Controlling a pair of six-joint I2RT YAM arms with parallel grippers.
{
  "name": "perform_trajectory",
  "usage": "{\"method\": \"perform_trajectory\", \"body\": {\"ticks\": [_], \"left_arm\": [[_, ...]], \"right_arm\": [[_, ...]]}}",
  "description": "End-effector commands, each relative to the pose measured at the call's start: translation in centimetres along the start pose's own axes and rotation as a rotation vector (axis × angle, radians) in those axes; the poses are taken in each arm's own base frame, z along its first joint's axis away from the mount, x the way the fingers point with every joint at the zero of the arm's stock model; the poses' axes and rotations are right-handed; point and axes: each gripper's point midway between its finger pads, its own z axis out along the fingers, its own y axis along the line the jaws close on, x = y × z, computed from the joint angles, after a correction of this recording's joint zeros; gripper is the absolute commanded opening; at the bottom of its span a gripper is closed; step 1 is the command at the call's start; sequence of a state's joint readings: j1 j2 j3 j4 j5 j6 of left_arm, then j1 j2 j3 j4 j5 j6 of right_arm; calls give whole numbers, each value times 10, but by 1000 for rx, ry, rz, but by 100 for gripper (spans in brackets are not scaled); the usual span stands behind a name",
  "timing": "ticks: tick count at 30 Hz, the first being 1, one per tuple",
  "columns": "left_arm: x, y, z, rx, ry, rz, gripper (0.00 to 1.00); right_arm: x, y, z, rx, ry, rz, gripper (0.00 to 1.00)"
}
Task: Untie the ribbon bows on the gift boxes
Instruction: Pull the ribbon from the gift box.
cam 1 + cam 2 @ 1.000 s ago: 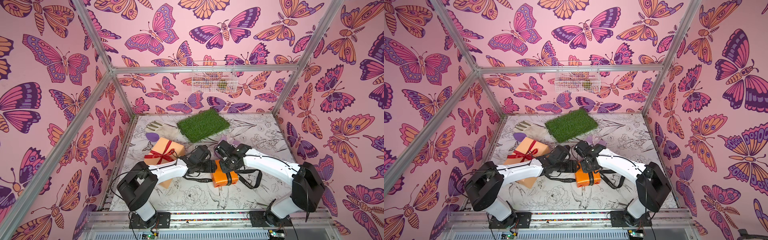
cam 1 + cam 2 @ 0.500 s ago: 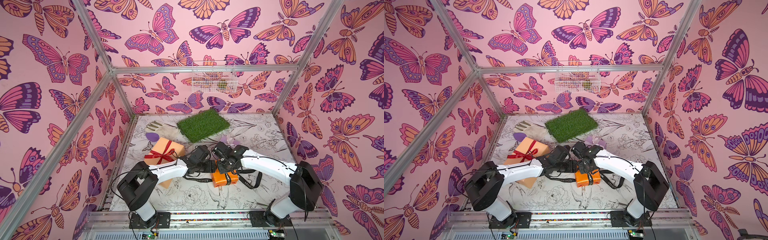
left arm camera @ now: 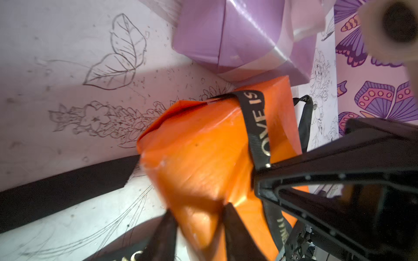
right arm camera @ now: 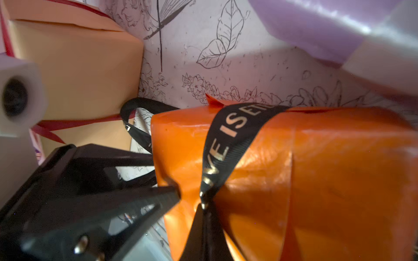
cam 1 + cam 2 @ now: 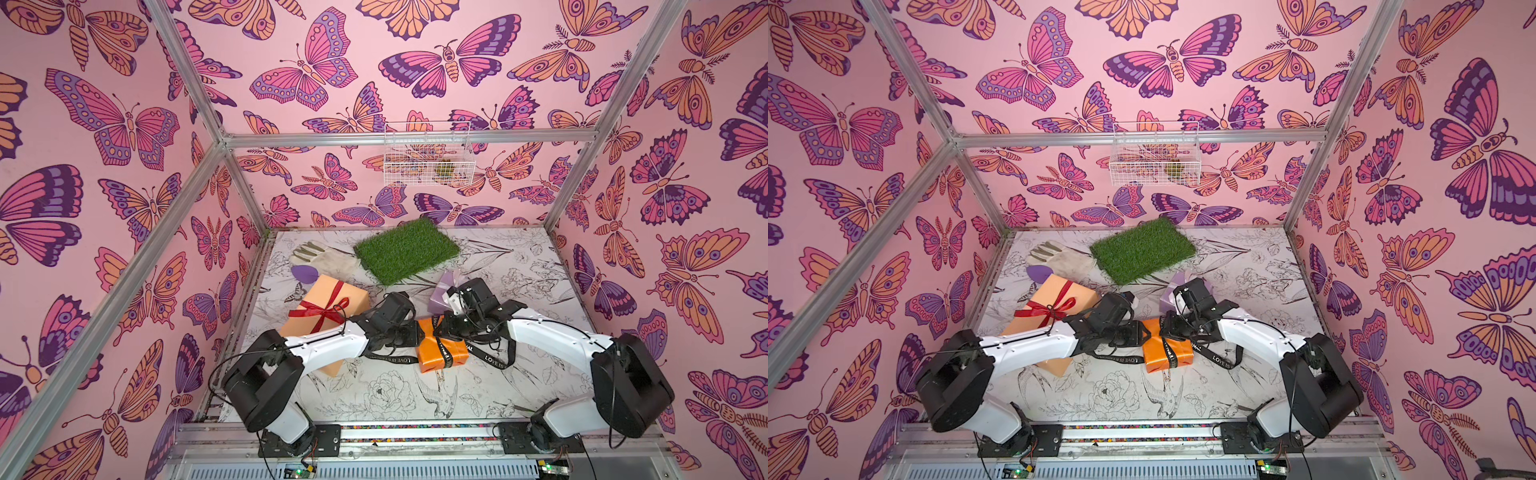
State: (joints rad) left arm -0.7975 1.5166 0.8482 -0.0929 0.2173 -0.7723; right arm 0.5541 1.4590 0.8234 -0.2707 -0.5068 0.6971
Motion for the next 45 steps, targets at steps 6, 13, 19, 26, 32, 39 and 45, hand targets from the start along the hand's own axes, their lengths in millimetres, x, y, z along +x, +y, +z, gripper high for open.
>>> {"method": "perform_trajectory", "body": {"ticks": [6, 13, 19, 26, 32, 39, 45], "left_arm": [[-12, -31, -20, 145, -45, 13, 0], [-6, -23, -6, 119, -9, -18, 25], [2, 2, -15, 43, -10, -48, 66], [-16, -8, -46, 85, -106, -46, 16], [-28, -49, -41, 250, -91, -34, 0], [-16, -58, -6, 237, -21, -26, 0], [-8, -48, 9, 177, -17, -42, 0]], "right_arm": [[15, -11, 12, -37, 51, 84, 0], [14, -20, 9, 15, 36, 90, 0], [13, -34, -2, 94, 10, 86, 0], [11, -33, -7, 102, -5, 82, 0], [13, -36, -4, 100, -5, 97, 0], [12, -38, -5, 91, -22, 117, 0], [12, -39, -7, 89, -28, 116, 0]]}}
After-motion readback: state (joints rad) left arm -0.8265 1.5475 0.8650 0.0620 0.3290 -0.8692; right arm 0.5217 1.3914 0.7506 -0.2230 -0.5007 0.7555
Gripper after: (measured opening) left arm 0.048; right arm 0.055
